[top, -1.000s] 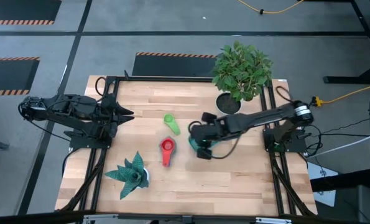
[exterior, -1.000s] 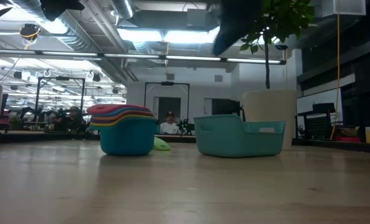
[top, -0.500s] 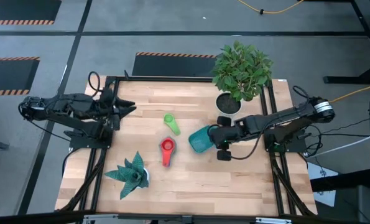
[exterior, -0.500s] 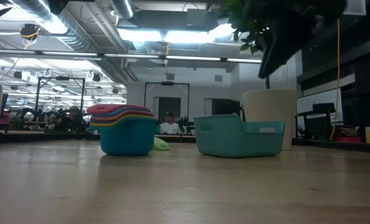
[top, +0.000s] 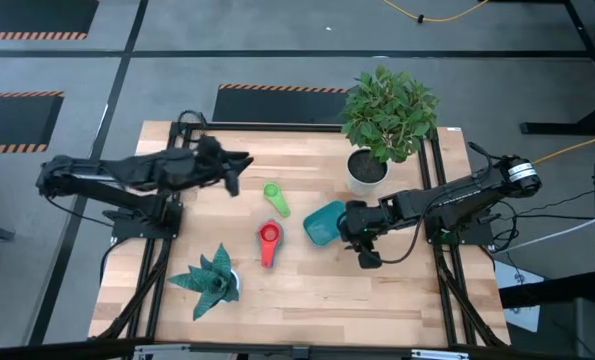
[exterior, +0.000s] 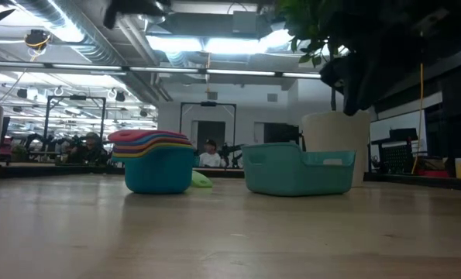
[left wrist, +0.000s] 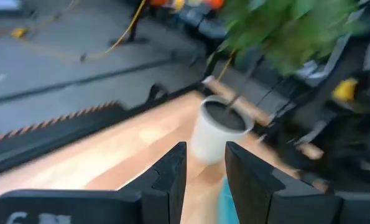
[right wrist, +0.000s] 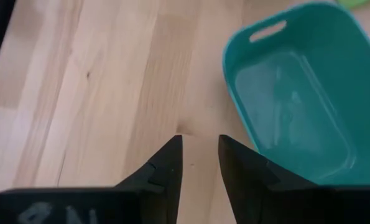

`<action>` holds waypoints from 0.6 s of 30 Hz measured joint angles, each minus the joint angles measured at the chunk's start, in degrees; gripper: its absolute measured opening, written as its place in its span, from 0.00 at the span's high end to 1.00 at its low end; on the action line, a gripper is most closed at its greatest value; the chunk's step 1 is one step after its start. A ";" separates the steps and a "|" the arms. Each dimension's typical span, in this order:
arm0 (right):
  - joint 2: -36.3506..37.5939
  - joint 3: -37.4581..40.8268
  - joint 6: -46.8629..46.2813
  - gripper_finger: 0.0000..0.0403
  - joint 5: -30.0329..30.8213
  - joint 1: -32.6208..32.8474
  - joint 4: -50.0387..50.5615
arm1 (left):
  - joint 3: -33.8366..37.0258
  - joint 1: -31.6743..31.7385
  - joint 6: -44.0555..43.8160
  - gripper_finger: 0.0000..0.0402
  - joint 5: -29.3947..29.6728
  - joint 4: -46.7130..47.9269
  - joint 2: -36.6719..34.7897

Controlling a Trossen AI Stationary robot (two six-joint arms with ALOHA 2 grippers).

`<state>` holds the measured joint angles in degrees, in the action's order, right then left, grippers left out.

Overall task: Nest measuring cups in basket
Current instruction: Stack the green measuring cup on top of the red measuring cup

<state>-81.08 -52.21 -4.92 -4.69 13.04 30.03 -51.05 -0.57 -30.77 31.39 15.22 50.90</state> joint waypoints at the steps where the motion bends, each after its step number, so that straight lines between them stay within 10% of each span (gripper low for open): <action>1: 0.00 0.00 0.79 0.73 -0.04 0.00 -0.53 | 0.12 1.46 -0.58 0.74 -0.92 0.65 1.09; 18: -0.02 -0.01 8.50 0.73 -0.11 -0.11 -8.10 | 0.11 22.97 -6.71 0.74 -20.46 3.44 22.02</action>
<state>-81.10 -52.22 3.57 -4.80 12.93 21.93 -50.95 22.40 -37.48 10.93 18.66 72.92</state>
